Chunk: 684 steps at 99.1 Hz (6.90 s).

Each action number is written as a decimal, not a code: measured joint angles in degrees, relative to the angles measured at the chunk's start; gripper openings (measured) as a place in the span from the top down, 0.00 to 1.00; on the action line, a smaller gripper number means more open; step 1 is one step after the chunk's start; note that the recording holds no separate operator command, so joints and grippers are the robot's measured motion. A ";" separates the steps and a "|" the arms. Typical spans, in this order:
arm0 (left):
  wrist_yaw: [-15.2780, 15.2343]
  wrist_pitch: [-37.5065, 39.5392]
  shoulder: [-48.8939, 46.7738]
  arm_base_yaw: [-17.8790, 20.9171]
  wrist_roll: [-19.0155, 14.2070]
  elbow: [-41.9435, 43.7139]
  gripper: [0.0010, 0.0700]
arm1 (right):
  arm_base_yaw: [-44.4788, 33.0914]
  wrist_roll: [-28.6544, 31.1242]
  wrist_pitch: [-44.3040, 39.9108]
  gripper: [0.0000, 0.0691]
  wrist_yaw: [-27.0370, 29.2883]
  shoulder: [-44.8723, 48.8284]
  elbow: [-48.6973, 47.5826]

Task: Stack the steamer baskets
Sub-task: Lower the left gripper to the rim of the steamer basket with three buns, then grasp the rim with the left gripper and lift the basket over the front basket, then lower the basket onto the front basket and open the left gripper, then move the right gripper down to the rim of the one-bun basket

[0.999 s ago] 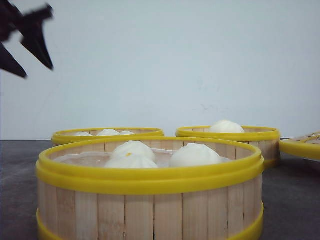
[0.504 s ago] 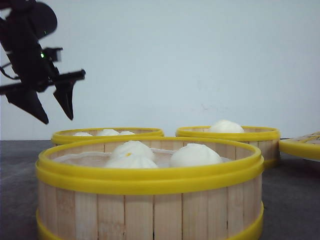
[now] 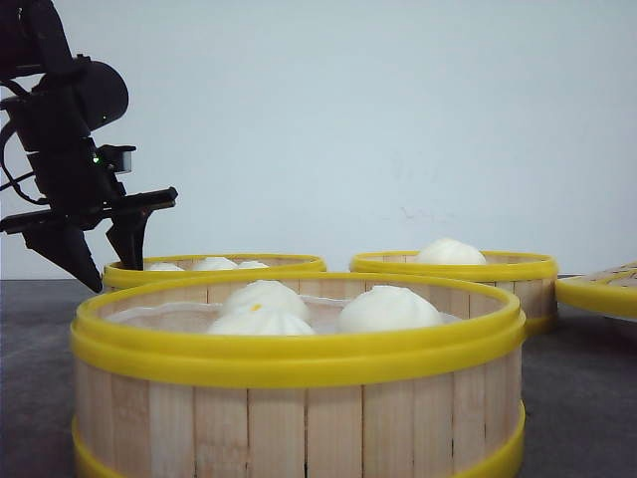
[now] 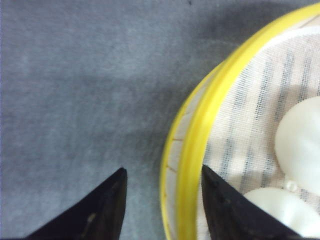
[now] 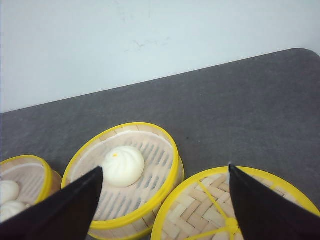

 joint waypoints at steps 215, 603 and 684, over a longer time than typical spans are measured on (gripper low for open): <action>12.74 -30.12 -33.99 -13.49 9.66 2.16 0.97 | 0.00 0.00 -2.56 0.29 0.22 -0.04 0.00; -4.68 -16.37 -90.73 -21.29 -3.58 -34.12 0.68 | 2.05 -0.72 1.84 0.30 -5.90 58.21 25.64; -4.74 -19.21 -92.02 -21.29 -5.22 -34.12 0.68 | 2.36 -0.92 9.27 0.79 -0.09 68.65 25.70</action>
